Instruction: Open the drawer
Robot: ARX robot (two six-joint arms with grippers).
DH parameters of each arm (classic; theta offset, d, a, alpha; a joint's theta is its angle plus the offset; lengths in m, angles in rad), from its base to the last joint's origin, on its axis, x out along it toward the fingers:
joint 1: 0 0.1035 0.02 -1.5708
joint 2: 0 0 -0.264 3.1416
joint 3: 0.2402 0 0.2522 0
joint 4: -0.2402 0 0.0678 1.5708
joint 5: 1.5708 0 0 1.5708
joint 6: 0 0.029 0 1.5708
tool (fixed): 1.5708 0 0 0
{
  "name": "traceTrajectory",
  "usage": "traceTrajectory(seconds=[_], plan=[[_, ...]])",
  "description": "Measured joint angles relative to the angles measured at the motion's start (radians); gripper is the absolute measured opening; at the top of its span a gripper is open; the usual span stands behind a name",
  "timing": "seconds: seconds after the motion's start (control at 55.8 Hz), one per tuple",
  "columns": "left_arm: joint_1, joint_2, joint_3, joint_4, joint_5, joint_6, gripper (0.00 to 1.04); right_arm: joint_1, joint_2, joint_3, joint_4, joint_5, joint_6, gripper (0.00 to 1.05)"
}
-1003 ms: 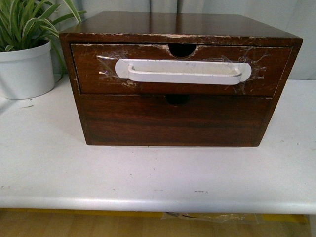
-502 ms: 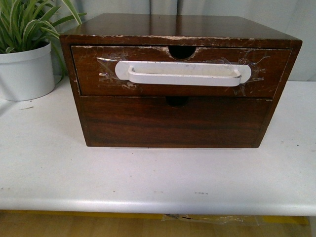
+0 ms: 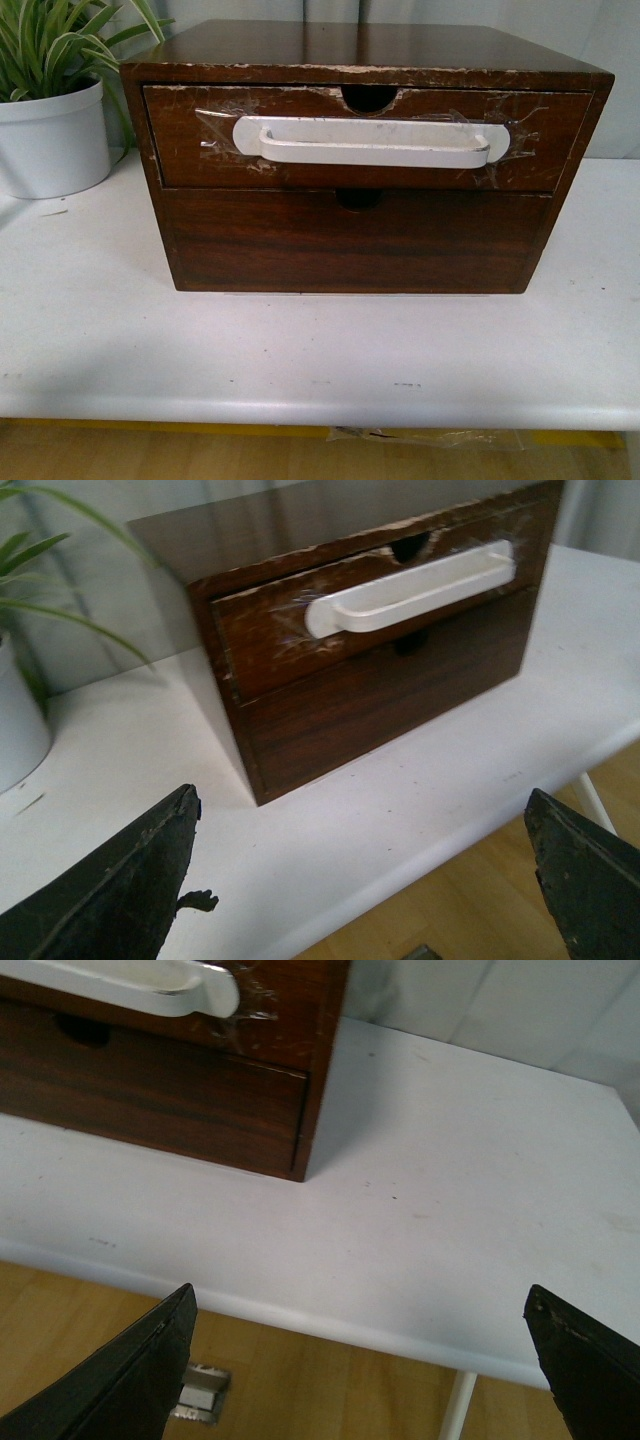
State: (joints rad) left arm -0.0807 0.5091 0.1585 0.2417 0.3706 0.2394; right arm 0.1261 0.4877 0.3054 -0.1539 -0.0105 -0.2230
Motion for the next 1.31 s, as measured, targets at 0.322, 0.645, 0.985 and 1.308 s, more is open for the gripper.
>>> traceTrajectory(seconds=[0.322,0.645,0.985,1.308], plan=[[0.001,0.544,0.336,-0.099,0.227,0.426,0.99,0.049,0.348,0.261,0.016,-0.148,-0.131,0.96],[-0.04,0.88,0.715,-0.312,0.305,0.609,0.99,0.069,0.62,0.52,-0.116,-0.268,-0.263,0.96],[-0.137,1.001,0.879,-0.502,0.304,0.726,0.99,0.068,0.678,0.569,-0.167,-0.286,-0.32,0.96],[-0.249,1.079,0.938,-0.452,0.232,0.737,0.99,0.067,0.695,0.573,-0.177,-0.284,-0.327,0.96]])
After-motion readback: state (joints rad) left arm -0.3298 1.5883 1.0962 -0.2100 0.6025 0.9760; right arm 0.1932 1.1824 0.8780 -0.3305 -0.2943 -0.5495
